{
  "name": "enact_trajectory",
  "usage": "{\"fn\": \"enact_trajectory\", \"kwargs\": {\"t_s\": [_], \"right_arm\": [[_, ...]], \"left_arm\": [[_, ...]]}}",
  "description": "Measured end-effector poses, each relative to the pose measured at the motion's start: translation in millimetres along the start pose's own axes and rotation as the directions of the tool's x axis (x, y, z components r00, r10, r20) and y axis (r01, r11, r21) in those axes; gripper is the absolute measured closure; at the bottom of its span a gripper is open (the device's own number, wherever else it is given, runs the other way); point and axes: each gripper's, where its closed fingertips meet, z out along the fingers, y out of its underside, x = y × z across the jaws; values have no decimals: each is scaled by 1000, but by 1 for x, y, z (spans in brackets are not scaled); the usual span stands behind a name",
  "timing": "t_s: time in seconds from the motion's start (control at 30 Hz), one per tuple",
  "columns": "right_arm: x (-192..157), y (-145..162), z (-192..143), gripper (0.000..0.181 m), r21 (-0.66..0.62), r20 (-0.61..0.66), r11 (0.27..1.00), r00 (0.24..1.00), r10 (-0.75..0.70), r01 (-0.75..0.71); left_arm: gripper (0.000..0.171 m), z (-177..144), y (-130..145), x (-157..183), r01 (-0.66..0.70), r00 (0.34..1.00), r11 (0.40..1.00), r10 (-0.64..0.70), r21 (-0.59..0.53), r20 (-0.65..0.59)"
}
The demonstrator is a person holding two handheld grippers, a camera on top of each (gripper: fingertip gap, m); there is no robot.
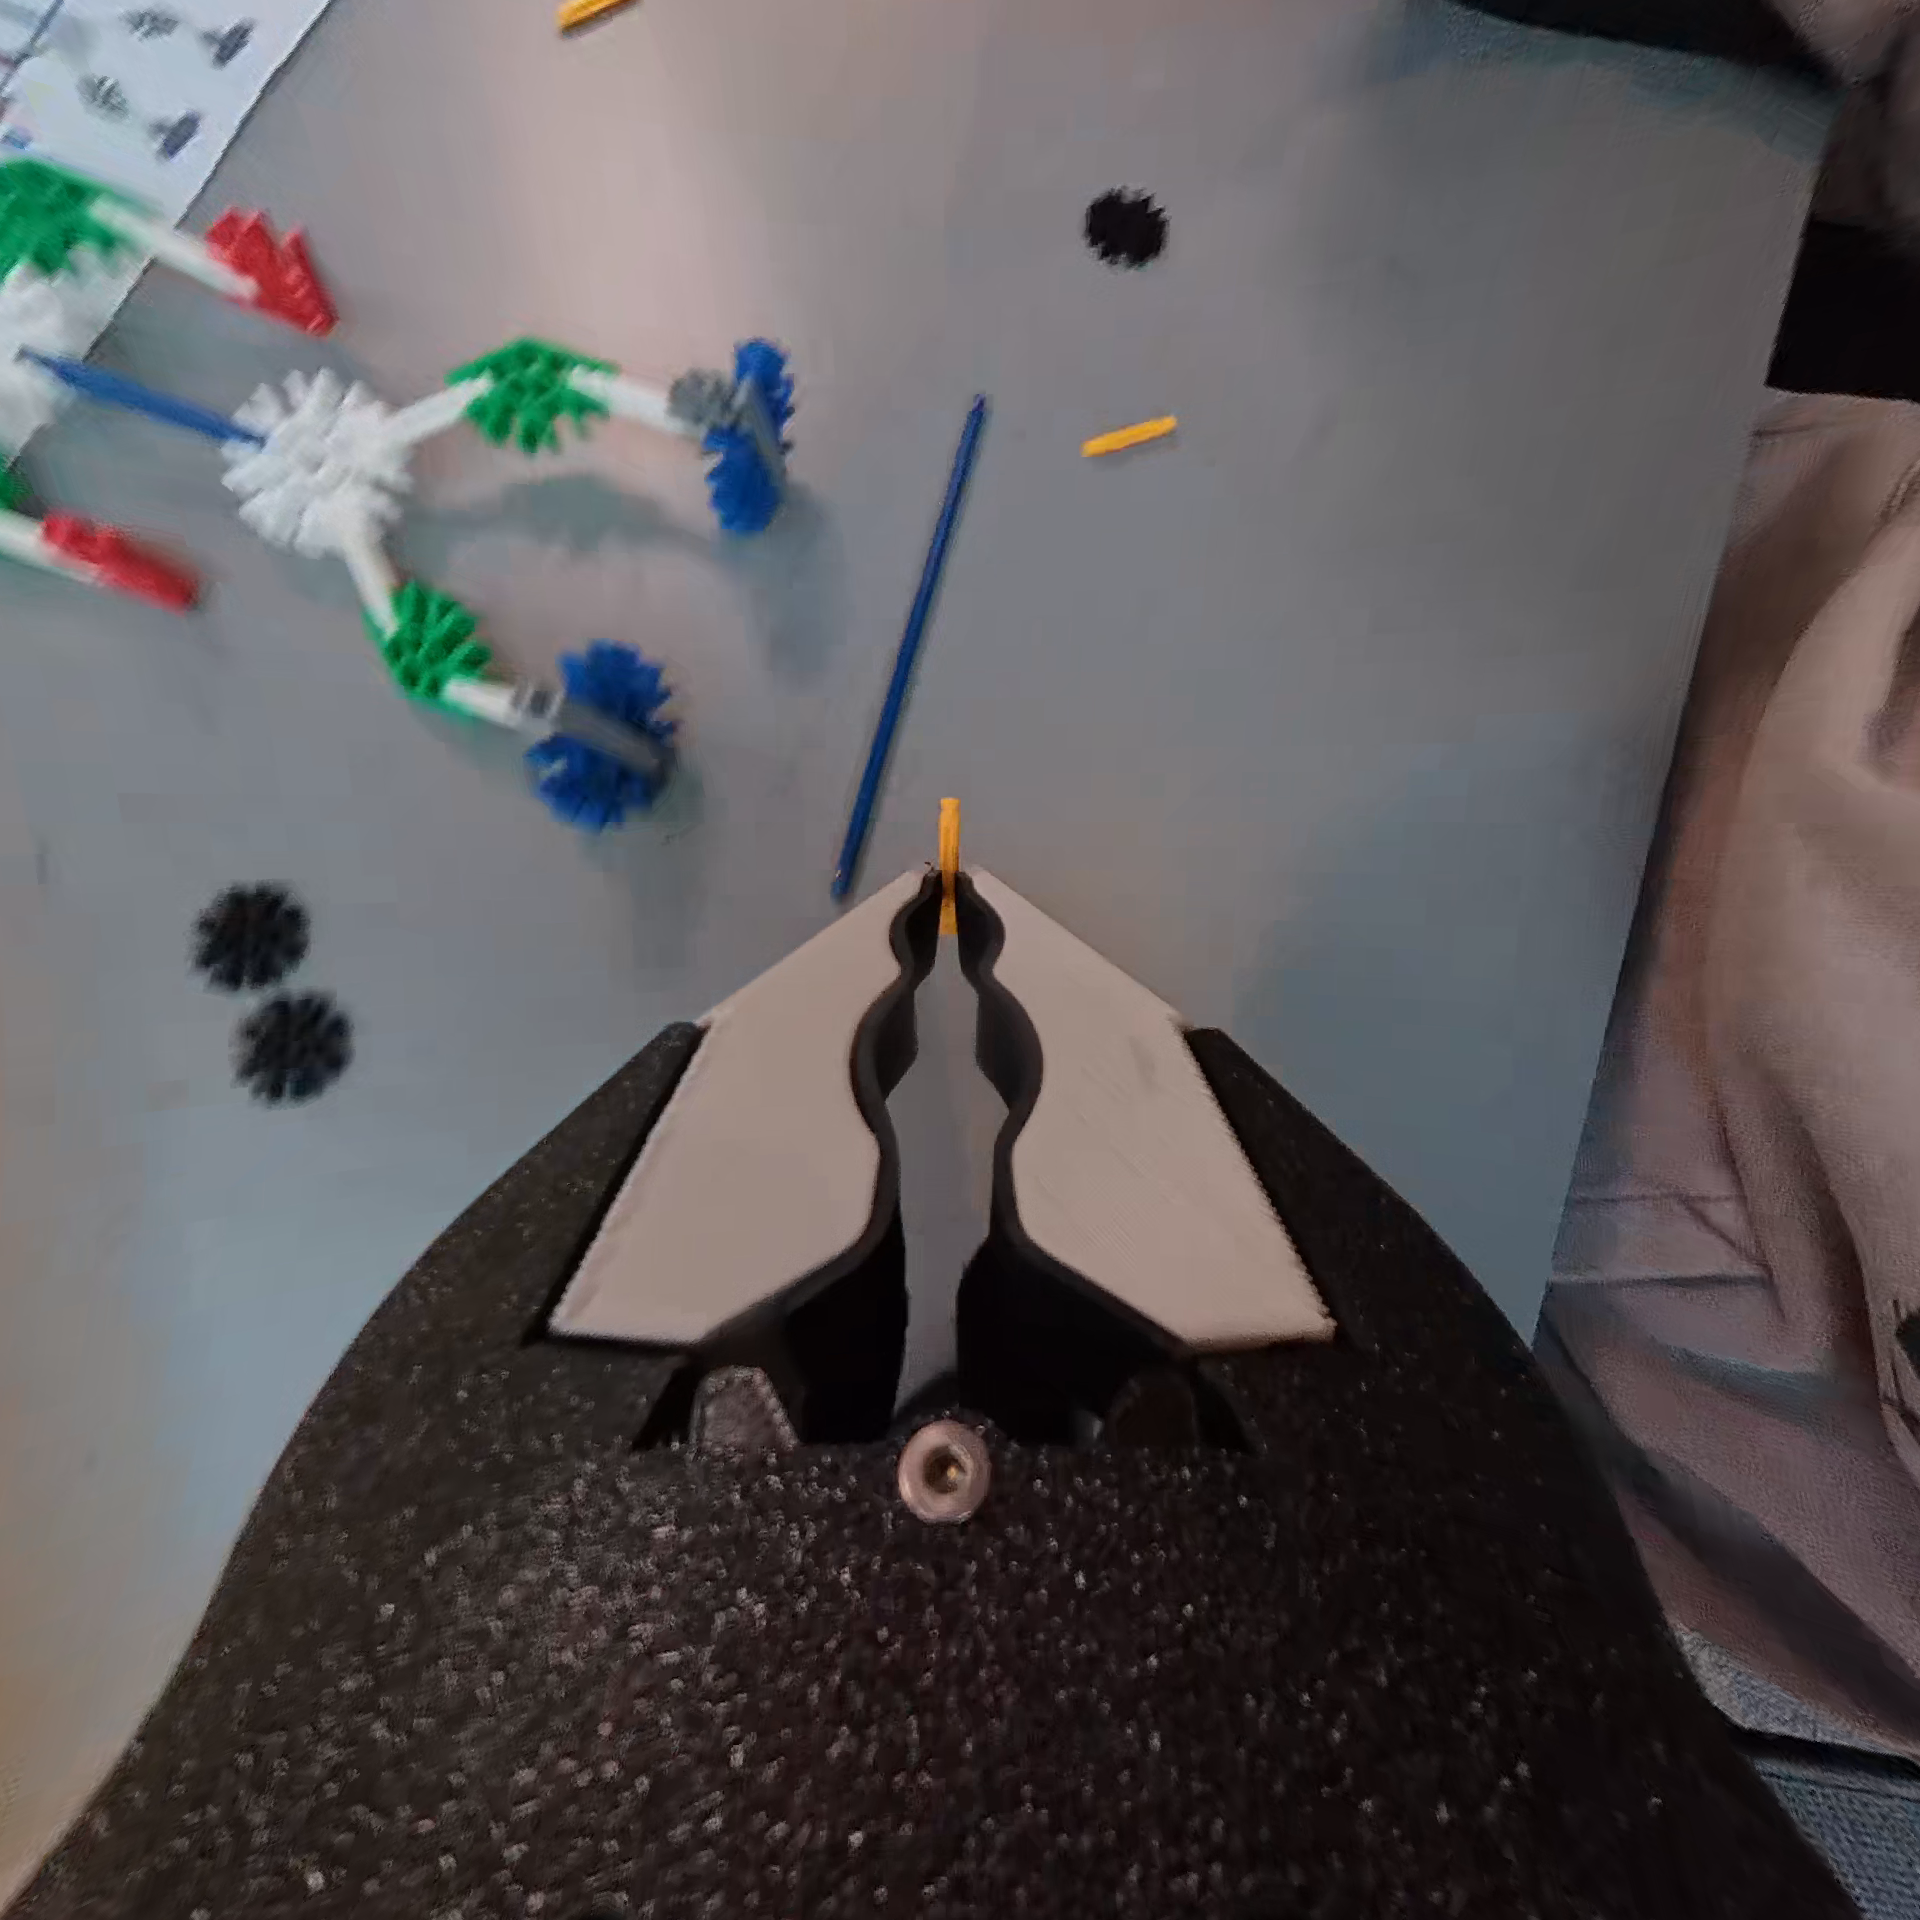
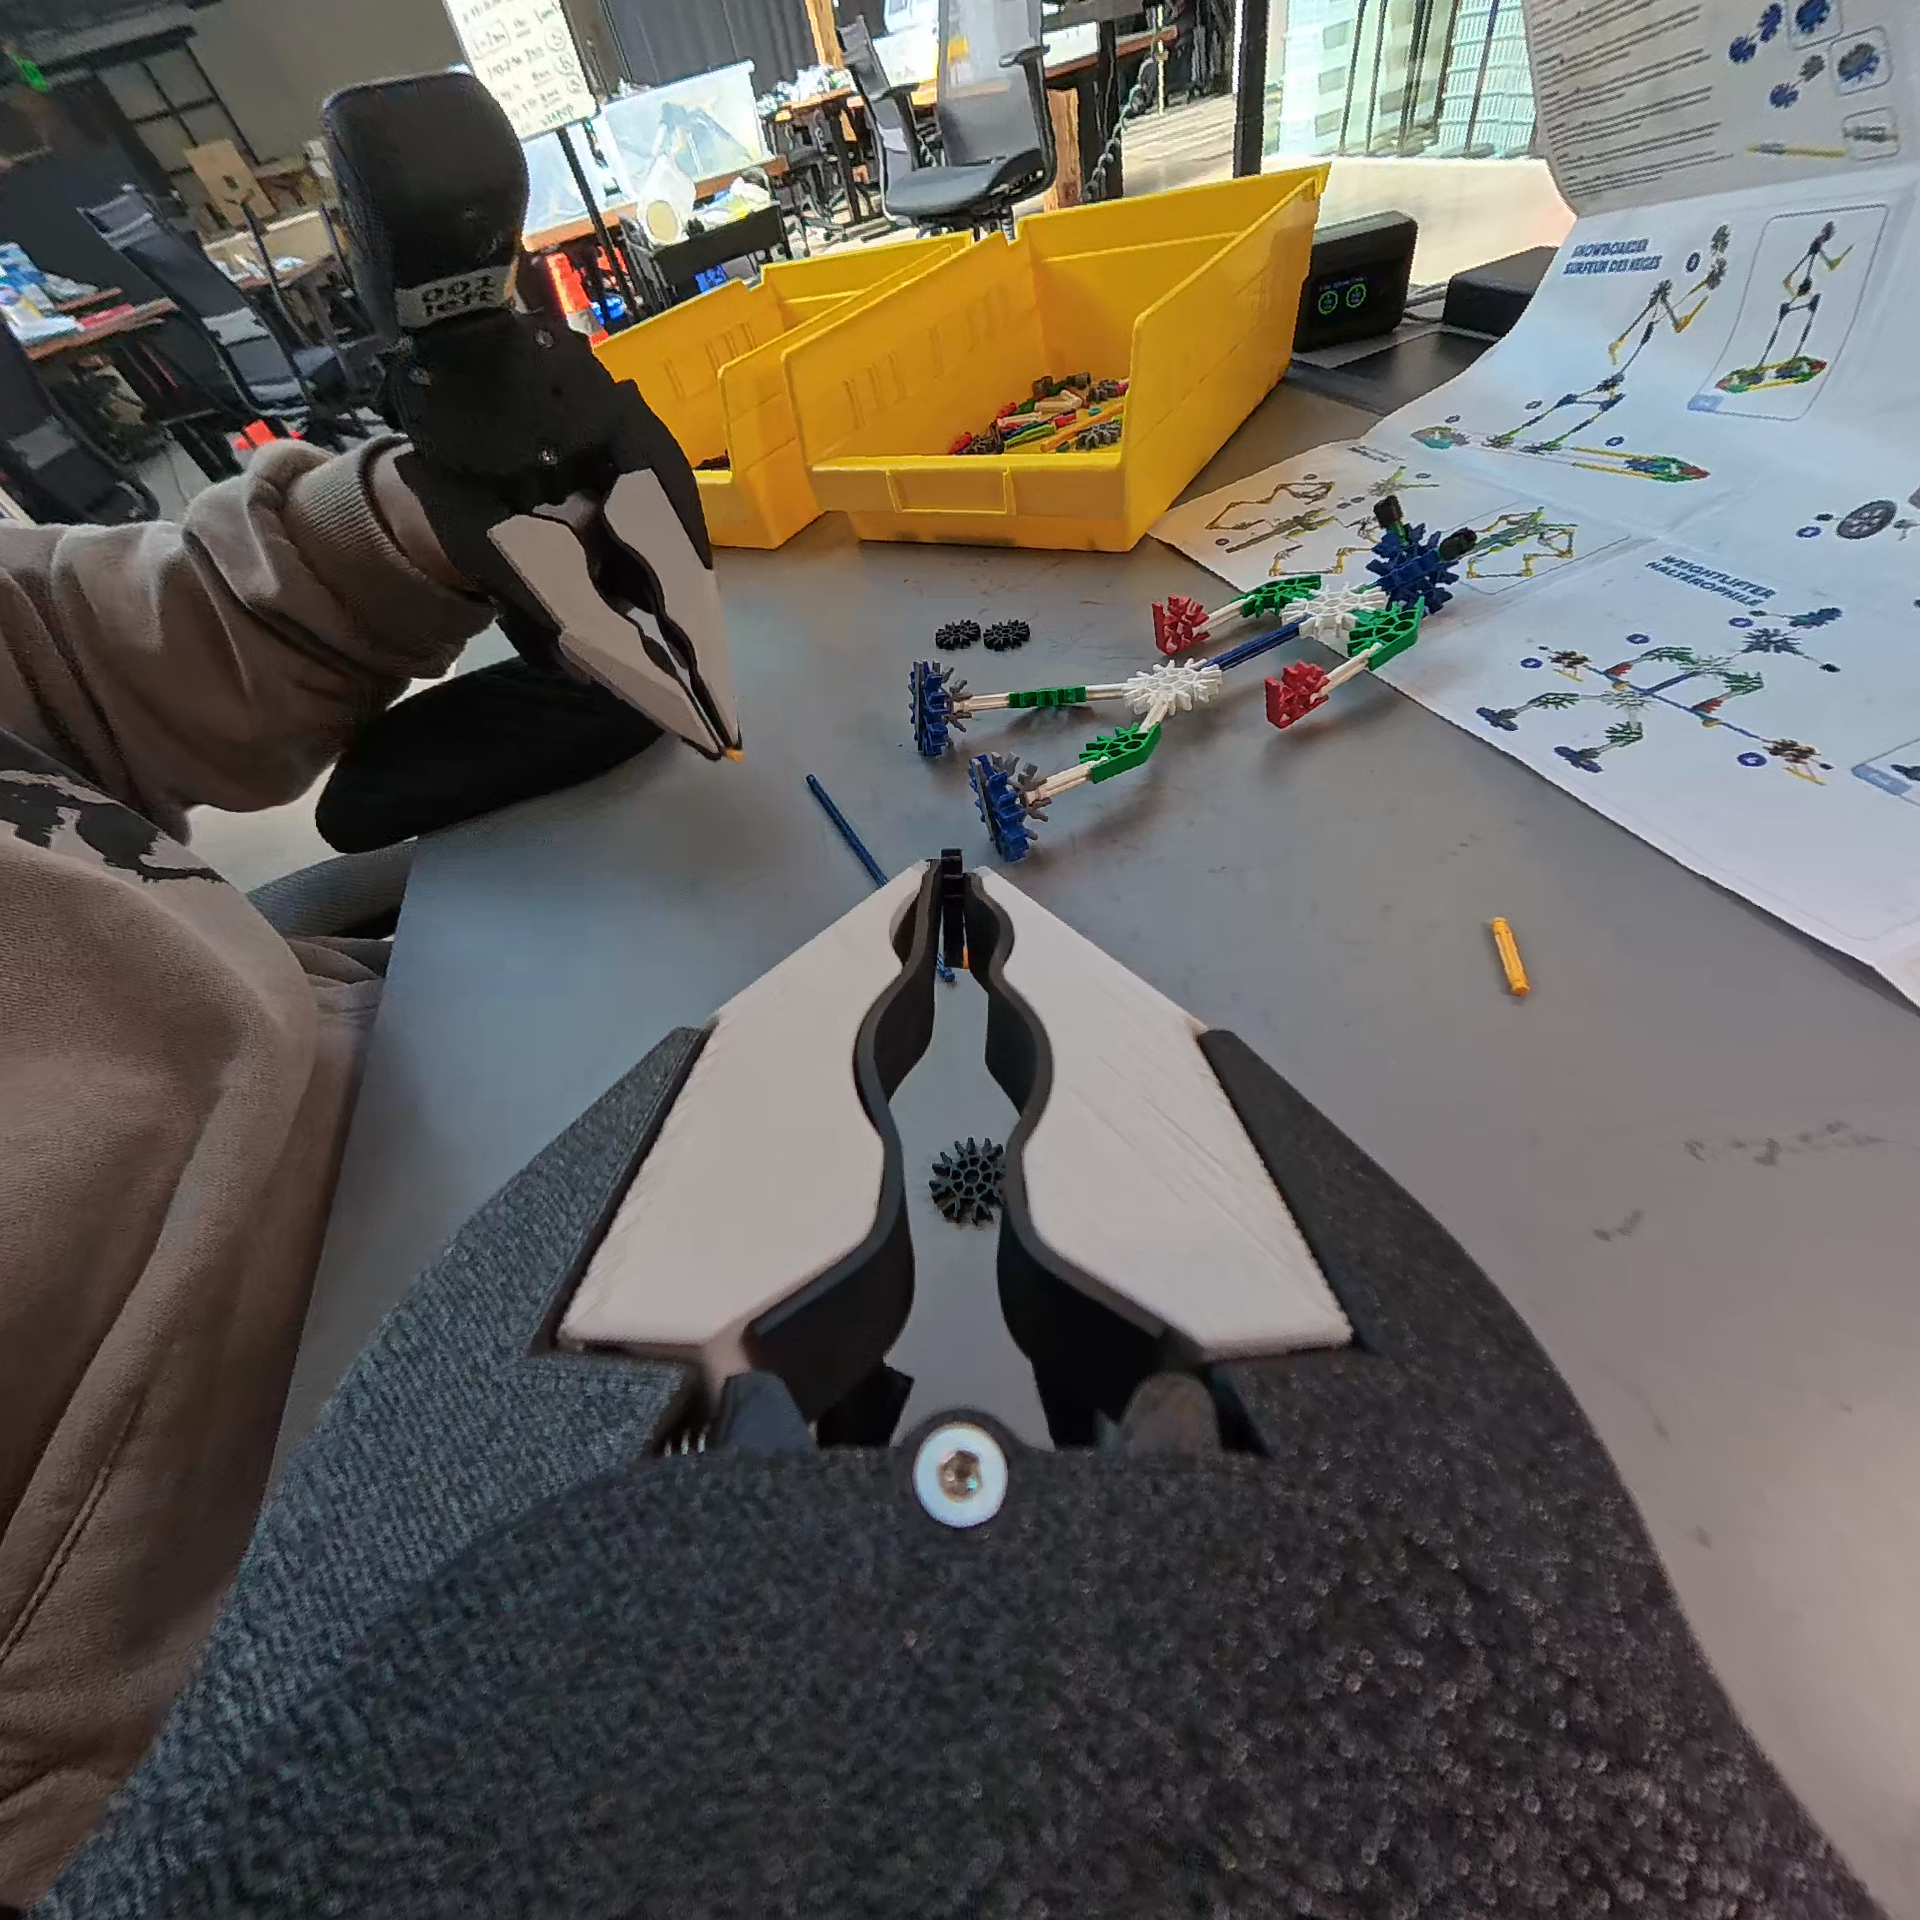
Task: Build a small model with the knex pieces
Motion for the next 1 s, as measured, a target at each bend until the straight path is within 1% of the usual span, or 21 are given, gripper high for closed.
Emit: {"fn": "enact_trajectory", "kwargs": {"t_s": [0.1,0.17,0.23,0.3,0.37,0.43,0.47,0.5,0.53,0.57,0.63,0.67,0.7,0.77,0.8,0.87,0.97,1.0], "right_arm": [[-2,3,2,179,-9,4,1000,1000,-10,10],[-3,3,1,179,-4,4,1000,1000,-8,8],[-4,1,-1,179,10,9,1000,1000,-13,13],[-6,1,-1,179,11,17,1000,1000,-15,15],[-8,3,0,179,-1,24,1000,999,-24,24],[-10,5,2,179,-15,28,999,999,-37,37],[-10,6,2,179,-21,26,999,999,-43,44],[-11,7,3,179,-24,26,998,998,-49,49],[-11,7,3,179,-27,28,998,998,-53,54],[-12,7,4,179,-27,31,998,998,-55,55],[-15,7,6,179,-28,58,999,998,-37,39],[-17,7,9,179,-34,82,999,996,-20,22],[-18,8,13,179,-47,107,999,994,-4,9],[-20,11,22,179,-102,155,995,988,16,0],[-21,11,27,179,-130,175,992,984,26,-4],[-25,9,36,179,-173,231,985,971,56,-16],[-28,7,47,179,-221,291,975,954,68,-3],[-29,9,50,179,-237,315,972,947,71,6]], "left_arm": [[170,41,-25,24,-165,982,986,160,-38,-95],[170,59,-32,36,-290,945,955,277,-56,-175],[170,69,-34,47,-382,896,923,356,-54,-265],[170,75,-31,49,-446,856,893,403,-69,-324],[169,79,-28,45,-486,832,870,432,-81,-348],[168,78,-29,40,-491,827,867,432,-88,-359],[165,76,-29,37,-490,829,867,430,-94,-358],[163,73,-34,36,-475,835,877,424,-71,-350],[163,70,-44,37,-439,848,898,405,-24,-341],[163,67,-55,36,-384,870,923,370,24,-326],[163,64,-81,28,-256,926,960,277,115,-255],[163,63,-94,24,-187,949,969,221,164,-226],[162,62,-105,22,-114,962,971,161,211,-222],[158,60,-121,22,29,960,963,47,268,-275],[158,61,-125,22,87,951,959,1,270,-310],[157,61,-128,25,154,927,949,-44,273,-371],[161,63,-121,22,165,930,948,-58,271,-362],[168,62,-118,22,161,931,949,-55,270,-362]]}}
